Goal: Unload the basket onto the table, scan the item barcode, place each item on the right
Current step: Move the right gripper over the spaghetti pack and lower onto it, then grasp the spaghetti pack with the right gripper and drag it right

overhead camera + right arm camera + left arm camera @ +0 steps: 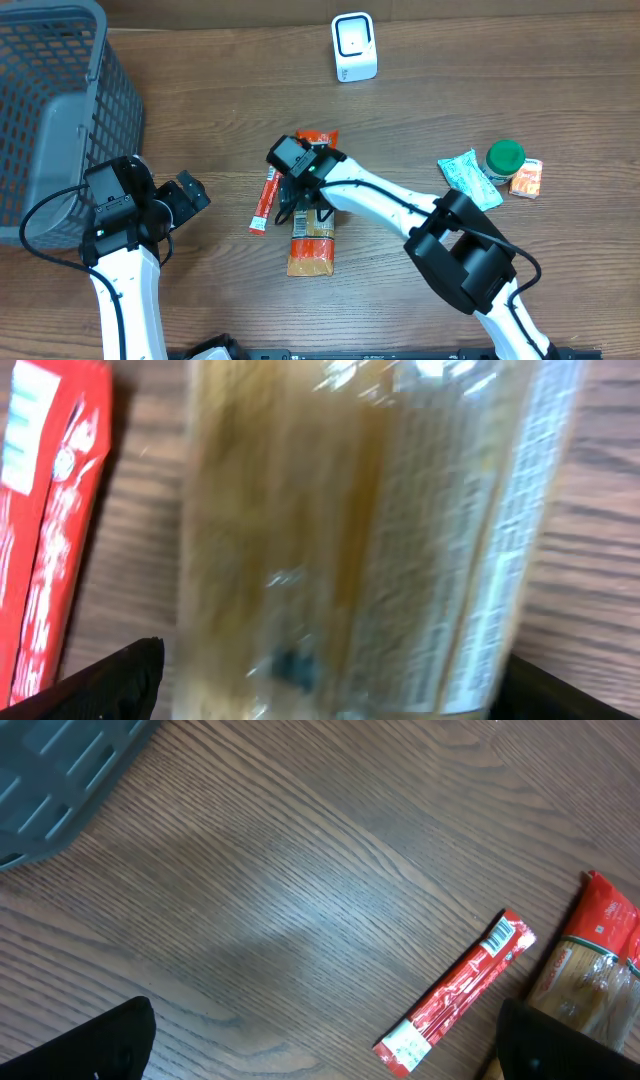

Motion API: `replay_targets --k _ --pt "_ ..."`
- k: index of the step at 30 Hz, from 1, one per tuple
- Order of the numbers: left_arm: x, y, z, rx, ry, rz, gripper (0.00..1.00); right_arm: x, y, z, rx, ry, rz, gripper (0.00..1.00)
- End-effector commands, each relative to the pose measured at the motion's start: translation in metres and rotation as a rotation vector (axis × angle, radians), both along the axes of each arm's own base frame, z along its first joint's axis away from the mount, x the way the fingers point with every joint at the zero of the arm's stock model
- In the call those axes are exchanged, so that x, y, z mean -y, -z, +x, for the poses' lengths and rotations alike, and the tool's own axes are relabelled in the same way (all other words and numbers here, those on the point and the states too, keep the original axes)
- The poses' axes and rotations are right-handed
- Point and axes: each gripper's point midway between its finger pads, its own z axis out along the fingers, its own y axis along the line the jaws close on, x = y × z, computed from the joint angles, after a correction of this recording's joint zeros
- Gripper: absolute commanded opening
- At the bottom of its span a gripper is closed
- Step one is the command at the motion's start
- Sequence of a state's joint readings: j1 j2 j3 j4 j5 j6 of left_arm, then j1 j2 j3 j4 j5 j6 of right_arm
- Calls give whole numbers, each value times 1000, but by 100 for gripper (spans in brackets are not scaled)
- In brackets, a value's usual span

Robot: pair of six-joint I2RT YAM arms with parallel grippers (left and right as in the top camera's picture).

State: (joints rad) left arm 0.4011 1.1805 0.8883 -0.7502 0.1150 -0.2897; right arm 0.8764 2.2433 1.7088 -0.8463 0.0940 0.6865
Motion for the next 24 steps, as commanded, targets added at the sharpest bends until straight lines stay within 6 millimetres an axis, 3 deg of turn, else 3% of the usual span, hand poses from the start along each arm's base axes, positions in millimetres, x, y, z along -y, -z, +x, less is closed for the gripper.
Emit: replay_targets --k 1,4,8,18,24 --pt "-4 -4 2 7 -21 8 100 -1 14 -7 -10 -42 -30 100" --pt "-4 -4 2 7 -20 7 100 0 13 -4 -3 -35 -32 100" --pt "-4 -4 2 7 -21 8 99 3 13 -1 -4 -27 -31 86" --pt "-4 -4 2 7 -21 8 99 3 13 0 -4 -25 -31 68" --pt "-4 -4 2 7 -21 8 100 5 13 -1 9 -176 -69 68"
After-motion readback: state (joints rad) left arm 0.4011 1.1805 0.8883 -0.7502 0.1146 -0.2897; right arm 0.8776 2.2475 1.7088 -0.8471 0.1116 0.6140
